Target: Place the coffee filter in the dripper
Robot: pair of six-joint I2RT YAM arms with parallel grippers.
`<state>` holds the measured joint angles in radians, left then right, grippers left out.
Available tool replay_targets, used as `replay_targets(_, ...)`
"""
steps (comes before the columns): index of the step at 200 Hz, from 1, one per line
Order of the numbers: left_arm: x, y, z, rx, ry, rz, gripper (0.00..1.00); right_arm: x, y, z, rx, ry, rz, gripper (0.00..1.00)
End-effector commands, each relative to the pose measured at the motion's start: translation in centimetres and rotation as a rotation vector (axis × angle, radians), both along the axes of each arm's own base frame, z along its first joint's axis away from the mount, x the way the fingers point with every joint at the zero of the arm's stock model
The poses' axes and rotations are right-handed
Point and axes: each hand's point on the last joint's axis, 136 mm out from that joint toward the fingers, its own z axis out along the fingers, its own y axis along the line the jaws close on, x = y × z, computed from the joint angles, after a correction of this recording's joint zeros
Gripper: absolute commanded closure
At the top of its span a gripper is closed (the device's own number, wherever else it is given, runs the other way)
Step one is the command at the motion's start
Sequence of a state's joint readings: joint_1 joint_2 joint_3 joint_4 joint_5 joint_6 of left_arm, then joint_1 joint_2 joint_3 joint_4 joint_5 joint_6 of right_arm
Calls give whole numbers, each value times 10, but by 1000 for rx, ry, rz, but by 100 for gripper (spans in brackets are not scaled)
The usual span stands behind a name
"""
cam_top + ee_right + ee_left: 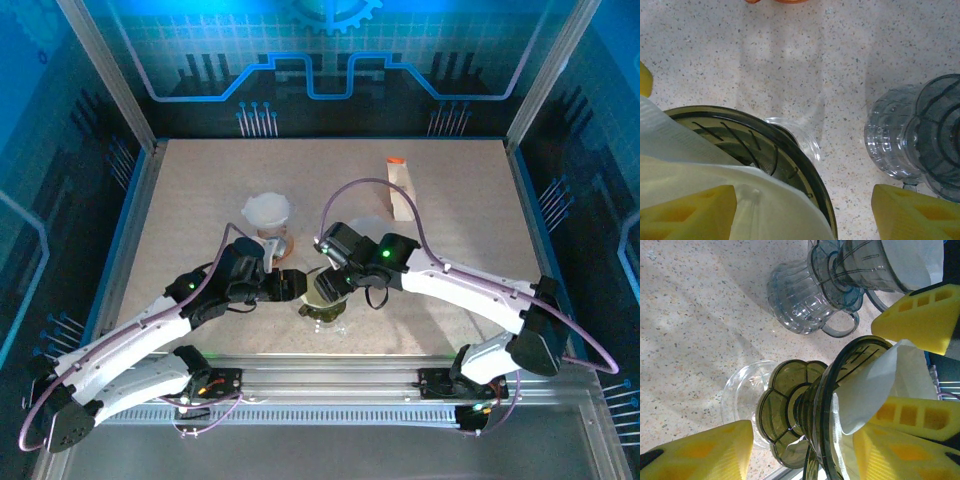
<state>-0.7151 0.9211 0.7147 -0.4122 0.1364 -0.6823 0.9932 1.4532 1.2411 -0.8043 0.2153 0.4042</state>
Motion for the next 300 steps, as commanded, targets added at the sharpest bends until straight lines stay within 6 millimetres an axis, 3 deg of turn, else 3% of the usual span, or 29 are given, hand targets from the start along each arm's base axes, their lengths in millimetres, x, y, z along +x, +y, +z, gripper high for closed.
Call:
replay_targets(1, 0, 1, -3, -20, 5, 10, 44, -1, 0, -9, 2, 33, -15, 27)
replay_targets(126, -2, 2, 3, -54, -7, 24, 44, -1, 1, -48, -56, 99, -25, 28)
replay_targets(188, -2, 5, -6, -26, 7, 32, 48, 0, 0, -52, -63, 108, -29, 28)
replay_targets(242, -3, 10, -11, 2, 17, 44, 58, 3, 2, -34, -28, 75, -31, 28)
replay_targets(300, -2, 10, -13, 2, 21, 47, 58, 4, -7, 20, 87, -34, -54, 27)
